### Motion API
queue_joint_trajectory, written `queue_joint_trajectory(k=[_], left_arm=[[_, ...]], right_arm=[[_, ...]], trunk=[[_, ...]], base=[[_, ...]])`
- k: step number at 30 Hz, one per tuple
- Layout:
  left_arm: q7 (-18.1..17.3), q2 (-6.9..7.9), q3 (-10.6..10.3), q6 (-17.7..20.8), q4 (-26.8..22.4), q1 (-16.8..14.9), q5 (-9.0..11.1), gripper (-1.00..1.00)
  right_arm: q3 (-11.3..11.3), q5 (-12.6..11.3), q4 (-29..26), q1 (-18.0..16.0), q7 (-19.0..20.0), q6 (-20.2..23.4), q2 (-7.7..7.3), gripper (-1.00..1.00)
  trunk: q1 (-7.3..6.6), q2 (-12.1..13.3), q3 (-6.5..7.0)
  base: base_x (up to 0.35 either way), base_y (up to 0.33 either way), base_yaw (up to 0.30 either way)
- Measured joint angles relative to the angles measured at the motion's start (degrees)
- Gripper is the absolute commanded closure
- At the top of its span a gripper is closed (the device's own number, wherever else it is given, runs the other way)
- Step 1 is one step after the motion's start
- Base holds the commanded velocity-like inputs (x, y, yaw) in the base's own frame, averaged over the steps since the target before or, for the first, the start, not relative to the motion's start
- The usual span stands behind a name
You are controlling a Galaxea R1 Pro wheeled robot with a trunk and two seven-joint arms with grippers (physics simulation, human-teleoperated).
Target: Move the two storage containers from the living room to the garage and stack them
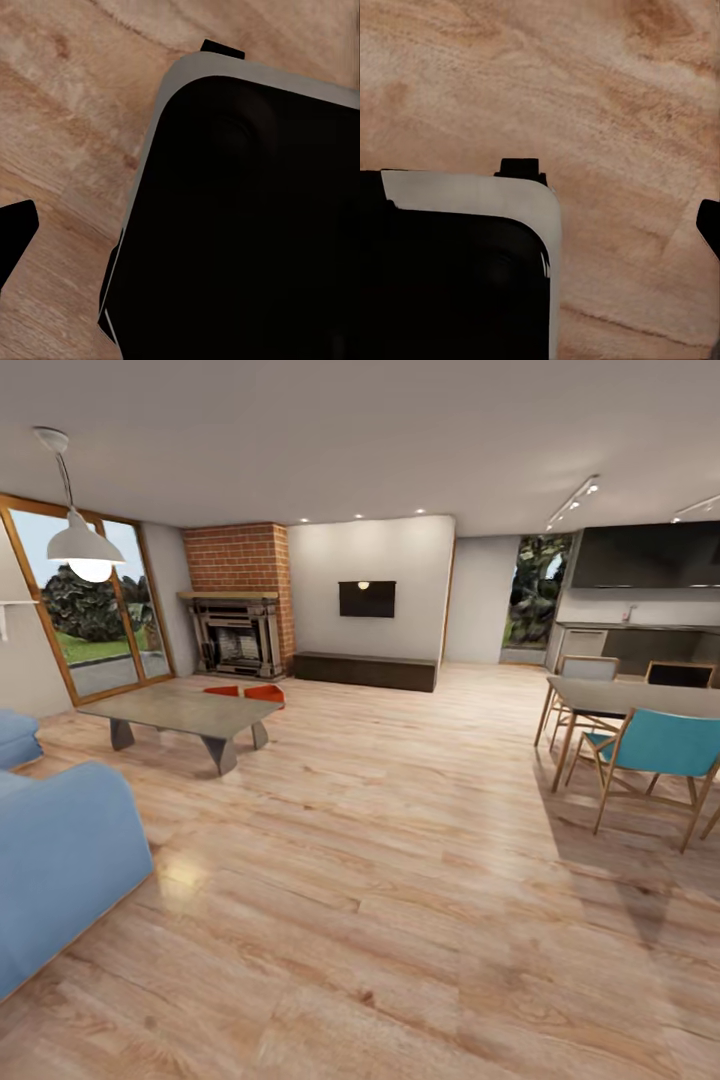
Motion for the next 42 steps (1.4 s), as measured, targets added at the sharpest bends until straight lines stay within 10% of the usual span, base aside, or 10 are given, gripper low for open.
queue_joint_trajectory(k=[42], left_arm=[[0.01,0.04,0.09,-0.36,-0.01,0.0,0.0,-1.0]], right_arm=[[-0.24,-0.14,0.0,0.0,0.02,0.35,0.58,-1.0]], trunk=[[0.0,0.0,0.0]], base=[[0.325,0.0,0.0]])
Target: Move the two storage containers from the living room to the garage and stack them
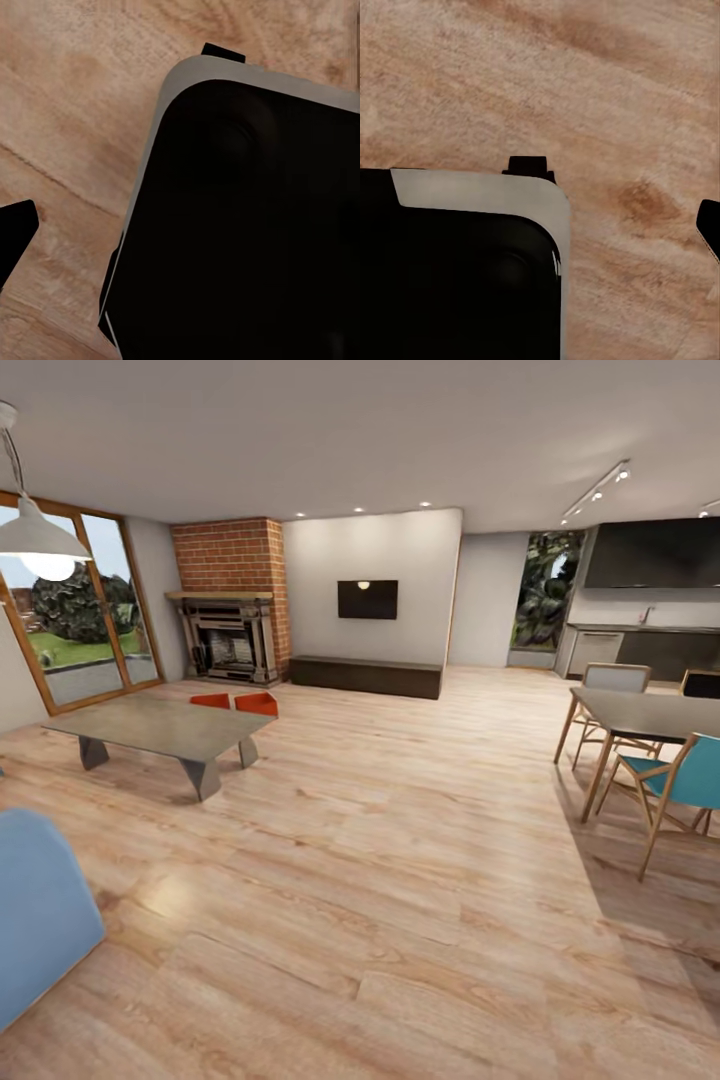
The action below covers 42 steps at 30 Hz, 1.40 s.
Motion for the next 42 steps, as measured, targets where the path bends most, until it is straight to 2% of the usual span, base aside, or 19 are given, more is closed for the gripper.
queue_joint_trajectory(k=[42], left_arm=[[0.01,0.04,0.08,-0.21,-0.1,0.0,0.01,-1.0]], right_arm=[[0.0,0.0,0.0,0.0,0.0,0.0,0.0,-1.0]], trunk=[[0.0,0.0,0.0]], base=[[0.325,0.0,0.0]])
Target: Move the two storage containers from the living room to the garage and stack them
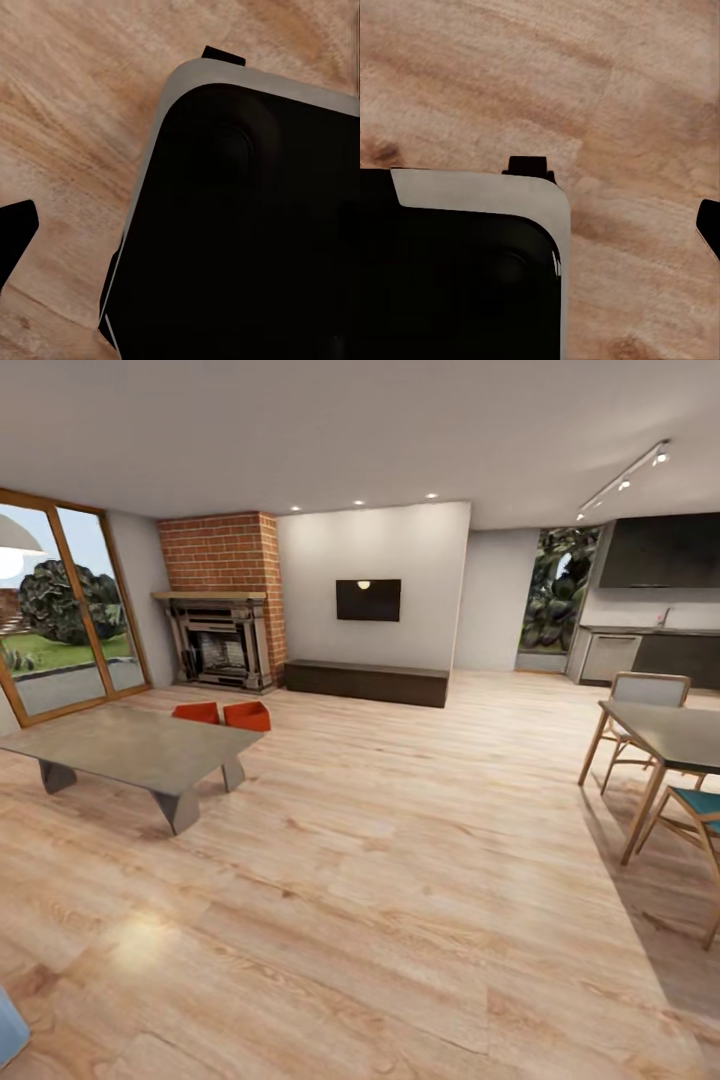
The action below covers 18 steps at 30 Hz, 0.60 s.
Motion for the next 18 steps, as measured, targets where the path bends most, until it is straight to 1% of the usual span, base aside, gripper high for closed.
queue_joint_trajectory(k=[18], left_arm=[[0.0,0.0,0.0,0.0,-0.07,0.0,0.02,-1.0]], right_arm=[[0.0,0.0,0.0,0.0,0.0,0.0,0.0,-1.0]], trunk=[[0.0,0.0,0.0]], base=[[0.325,0.0,0.0]])
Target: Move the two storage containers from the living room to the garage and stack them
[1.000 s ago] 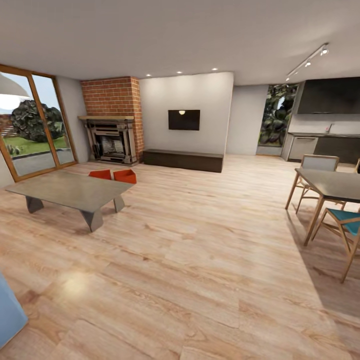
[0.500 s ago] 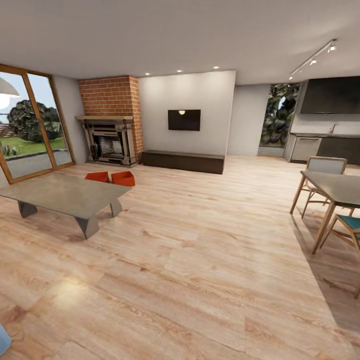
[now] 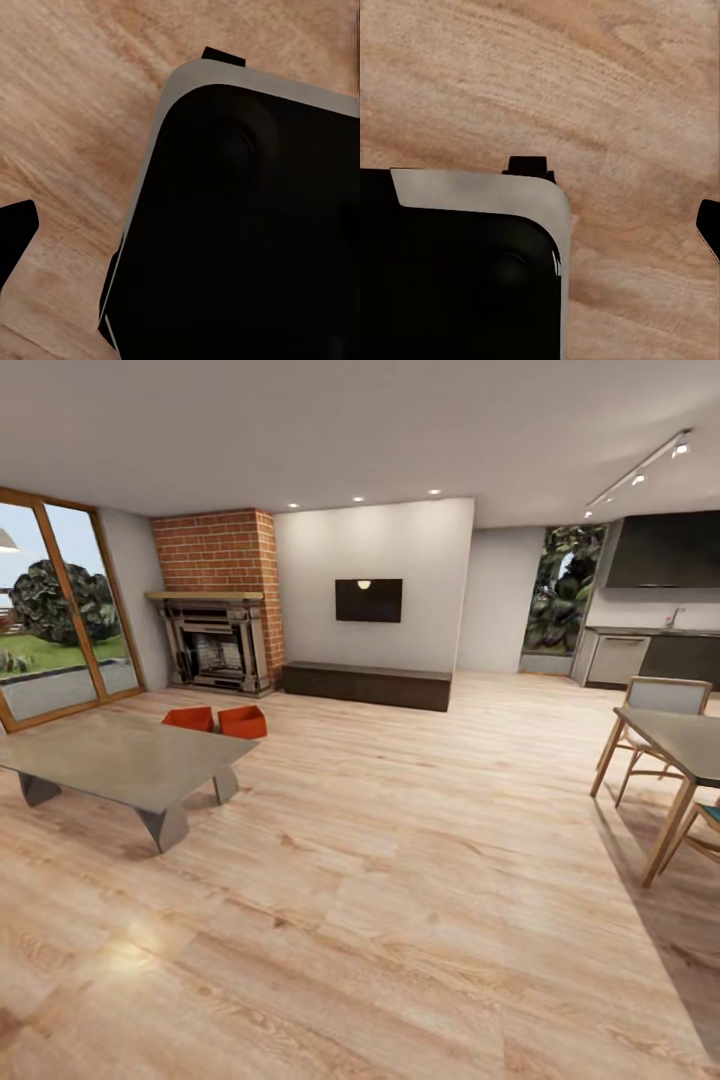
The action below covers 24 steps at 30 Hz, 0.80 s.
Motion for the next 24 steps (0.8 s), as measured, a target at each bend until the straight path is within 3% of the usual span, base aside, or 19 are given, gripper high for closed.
queue_joint_trajectory(k=[24], left_arm=[[0.0,0.0,0.07,0.0,0.02,0.0,0.08,-1.0]], right_arm=[[0.0,0.0,0.0,0.0,0.0,0.0,0.0,-1.0]], trunk=[[0.0,0.0,0.0]], base=[[0.325,0.0,0.0]])
